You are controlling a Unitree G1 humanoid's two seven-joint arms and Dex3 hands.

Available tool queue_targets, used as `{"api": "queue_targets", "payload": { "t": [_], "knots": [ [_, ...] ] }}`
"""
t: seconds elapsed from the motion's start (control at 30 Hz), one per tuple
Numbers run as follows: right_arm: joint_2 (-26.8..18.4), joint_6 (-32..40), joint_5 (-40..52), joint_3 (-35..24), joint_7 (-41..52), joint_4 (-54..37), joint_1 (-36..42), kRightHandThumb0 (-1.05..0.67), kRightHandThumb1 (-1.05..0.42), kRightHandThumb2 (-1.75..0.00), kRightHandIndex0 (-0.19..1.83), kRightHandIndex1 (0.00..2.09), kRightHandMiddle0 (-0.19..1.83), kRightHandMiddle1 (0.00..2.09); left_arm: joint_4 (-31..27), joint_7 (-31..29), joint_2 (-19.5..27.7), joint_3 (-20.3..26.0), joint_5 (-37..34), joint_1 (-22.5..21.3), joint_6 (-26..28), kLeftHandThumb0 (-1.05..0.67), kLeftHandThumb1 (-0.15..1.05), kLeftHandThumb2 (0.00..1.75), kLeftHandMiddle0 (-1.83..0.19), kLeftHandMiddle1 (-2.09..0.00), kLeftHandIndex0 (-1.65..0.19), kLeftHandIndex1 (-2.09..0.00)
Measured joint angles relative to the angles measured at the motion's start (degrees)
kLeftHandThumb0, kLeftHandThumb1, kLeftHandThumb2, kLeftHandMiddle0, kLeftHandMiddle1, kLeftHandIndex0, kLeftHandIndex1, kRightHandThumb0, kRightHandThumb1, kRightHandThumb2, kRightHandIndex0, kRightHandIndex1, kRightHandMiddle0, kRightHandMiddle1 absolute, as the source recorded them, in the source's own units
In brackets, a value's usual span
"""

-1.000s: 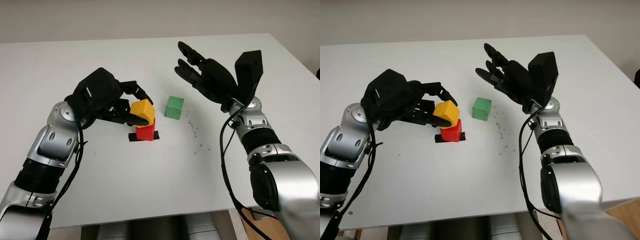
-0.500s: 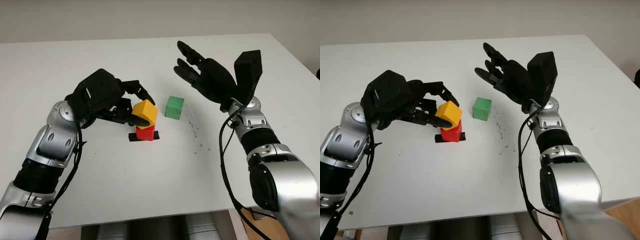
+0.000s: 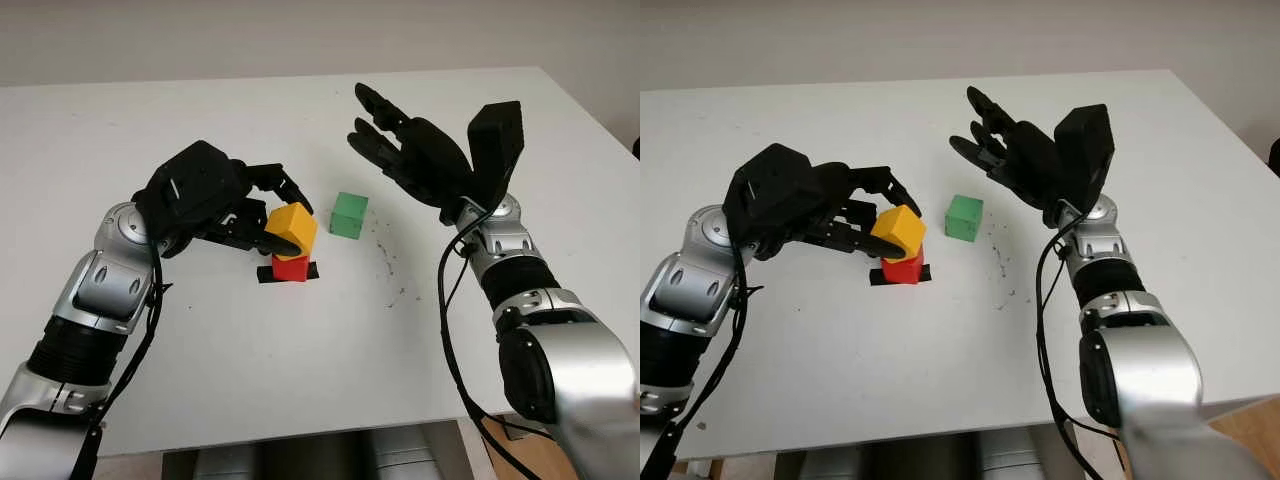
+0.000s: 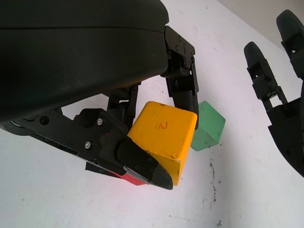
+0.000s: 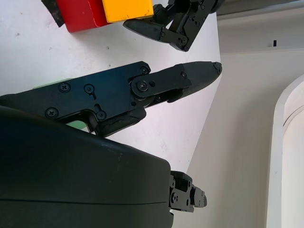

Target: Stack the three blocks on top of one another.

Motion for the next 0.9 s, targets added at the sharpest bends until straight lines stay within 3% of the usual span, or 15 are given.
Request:
{"api": "queue_targets", "payload": {
  "t": [0.53,0.9],
  "knots": [
    [0.05,0.11,0.0,0.01,-0.16,-0.03,0.03,-0.69,-1.05,-0.12,-0.1,0.05,-0.04,0.06,-0.62,0.54,1.18,-0.85,5.02,-0.05,1.48,-0.28,0.97,0.06,-0.48,-1.62,-0.33,-1.57],
    [0.16,0.32,0.16,-0.04,-0.15,-1.03,0.75,-0.68,-1.05,-0.13,-0.1,0.06,-0.03,0.06,-0.76,0.55,1.14,-0.84,4.86,-0.05,-0.17,-0.28,0.98,0.05,-0.5,-1.65,-0.33,-1.6]
  ]
}}
